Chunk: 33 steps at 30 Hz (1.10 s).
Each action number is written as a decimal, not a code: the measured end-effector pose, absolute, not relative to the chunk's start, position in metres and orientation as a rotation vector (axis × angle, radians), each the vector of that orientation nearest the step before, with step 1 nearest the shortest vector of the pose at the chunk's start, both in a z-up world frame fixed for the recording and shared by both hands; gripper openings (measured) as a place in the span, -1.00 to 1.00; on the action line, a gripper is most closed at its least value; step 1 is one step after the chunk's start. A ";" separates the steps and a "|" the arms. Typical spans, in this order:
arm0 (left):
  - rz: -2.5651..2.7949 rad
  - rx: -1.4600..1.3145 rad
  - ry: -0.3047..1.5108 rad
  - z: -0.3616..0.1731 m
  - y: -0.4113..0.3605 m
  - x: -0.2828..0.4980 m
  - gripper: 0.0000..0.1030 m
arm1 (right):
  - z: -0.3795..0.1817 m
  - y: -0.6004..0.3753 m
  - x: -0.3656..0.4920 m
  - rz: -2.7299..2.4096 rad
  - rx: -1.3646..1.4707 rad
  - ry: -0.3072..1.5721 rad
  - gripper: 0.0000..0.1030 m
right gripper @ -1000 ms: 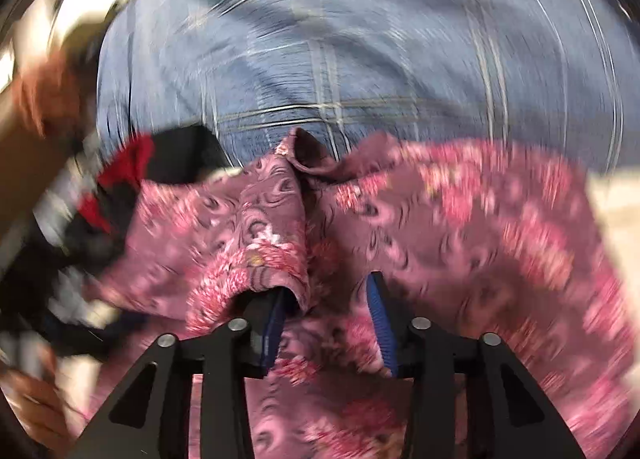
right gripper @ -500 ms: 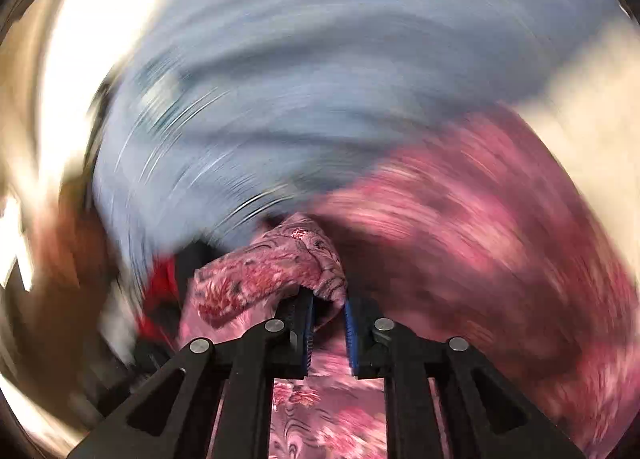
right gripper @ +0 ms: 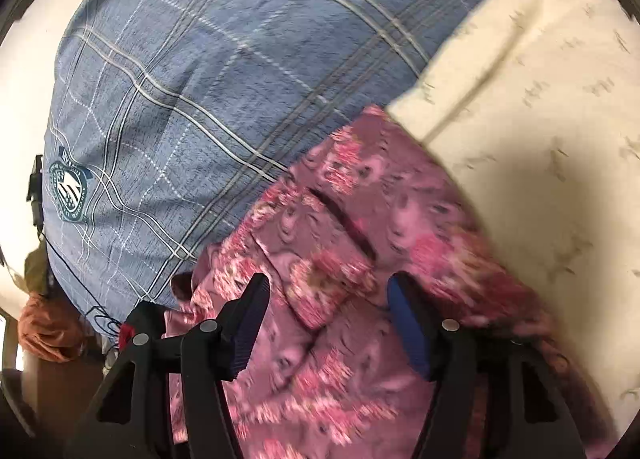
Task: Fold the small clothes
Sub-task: 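Fold the held shirt edge over with the right tool while the left tool releases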
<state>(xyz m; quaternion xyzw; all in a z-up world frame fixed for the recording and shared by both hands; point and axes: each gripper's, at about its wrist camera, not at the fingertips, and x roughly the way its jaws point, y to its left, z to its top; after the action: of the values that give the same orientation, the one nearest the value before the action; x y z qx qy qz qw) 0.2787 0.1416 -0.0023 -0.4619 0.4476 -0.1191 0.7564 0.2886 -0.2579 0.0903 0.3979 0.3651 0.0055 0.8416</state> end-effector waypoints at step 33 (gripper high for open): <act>-0.234 -0.672 0.991 0.063 0.131 0.280 0.44 | 0.107 -0.287 0.304 0.040 0.571 0.836 -0.12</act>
<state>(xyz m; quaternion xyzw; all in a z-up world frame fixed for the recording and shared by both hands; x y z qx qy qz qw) 0.2803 0.1307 0.0633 -0.3157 0.4655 -0.1097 0.8195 0.3041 -0.2873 0.1075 0.2733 0.4003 0.0189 0.8745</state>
